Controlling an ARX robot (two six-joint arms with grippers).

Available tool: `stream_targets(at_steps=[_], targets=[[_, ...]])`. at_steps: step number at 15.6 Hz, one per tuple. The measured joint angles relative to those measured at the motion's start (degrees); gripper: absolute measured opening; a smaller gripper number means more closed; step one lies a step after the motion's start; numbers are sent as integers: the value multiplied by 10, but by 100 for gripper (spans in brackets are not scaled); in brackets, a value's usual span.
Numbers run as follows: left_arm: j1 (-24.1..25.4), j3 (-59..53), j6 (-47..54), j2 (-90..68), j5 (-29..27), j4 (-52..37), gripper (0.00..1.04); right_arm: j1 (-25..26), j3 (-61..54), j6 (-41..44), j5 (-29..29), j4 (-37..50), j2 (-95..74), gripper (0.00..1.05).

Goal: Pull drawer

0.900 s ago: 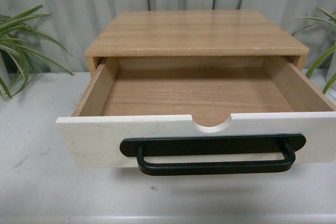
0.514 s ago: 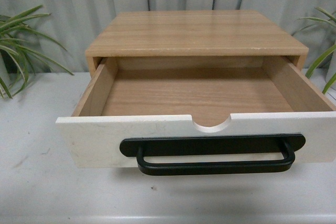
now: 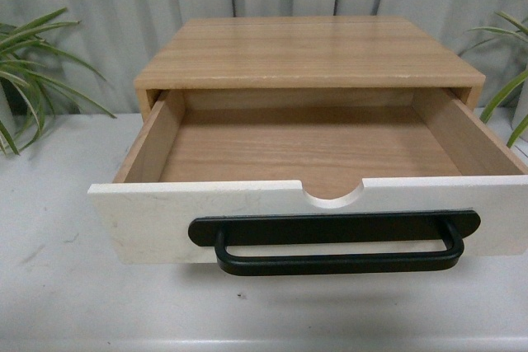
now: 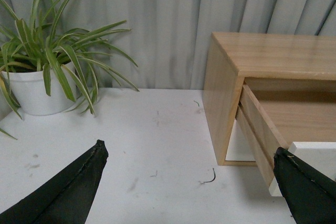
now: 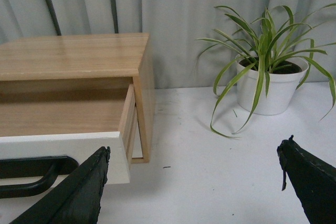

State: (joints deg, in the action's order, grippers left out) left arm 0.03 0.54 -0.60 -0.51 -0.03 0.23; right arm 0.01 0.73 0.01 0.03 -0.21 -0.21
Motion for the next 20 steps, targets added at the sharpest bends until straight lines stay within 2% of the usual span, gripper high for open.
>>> stream_targets(at_steps=[20], targets=[[0,0,0,0,0,0,98,0,0,0,0,0,0,98]])
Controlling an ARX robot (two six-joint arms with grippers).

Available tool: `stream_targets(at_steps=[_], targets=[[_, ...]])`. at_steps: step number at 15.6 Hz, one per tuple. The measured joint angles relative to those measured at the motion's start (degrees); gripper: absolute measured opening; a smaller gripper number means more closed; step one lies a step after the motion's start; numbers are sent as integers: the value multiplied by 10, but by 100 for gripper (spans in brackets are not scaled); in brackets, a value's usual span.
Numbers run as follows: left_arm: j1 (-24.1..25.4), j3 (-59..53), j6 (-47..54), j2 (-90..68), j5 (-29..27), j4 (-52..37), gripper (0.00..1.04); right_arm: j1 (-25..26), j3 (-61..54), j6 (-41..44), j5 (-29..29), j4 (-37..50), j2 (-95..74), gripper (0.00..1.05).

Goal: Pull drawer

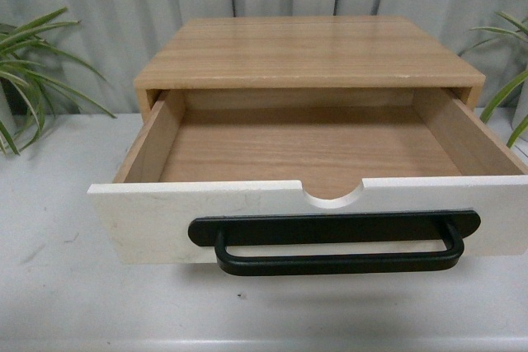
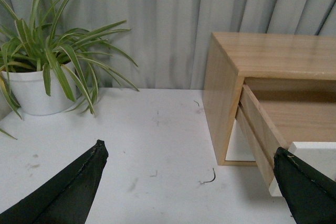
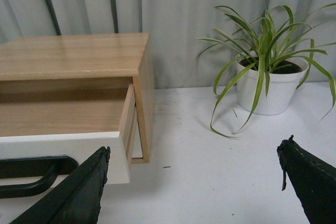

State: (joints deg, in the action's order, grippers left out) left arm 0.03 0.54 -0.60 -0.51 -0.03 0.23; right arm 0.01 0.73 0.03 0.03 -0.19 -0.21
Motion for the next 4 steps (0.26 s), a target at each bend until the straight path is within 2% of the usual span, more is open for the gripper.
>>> stream_targets(at_steps=[4], targets=[[0,0,0,0,0,0,98,0,0,0,0,0,0,98]])
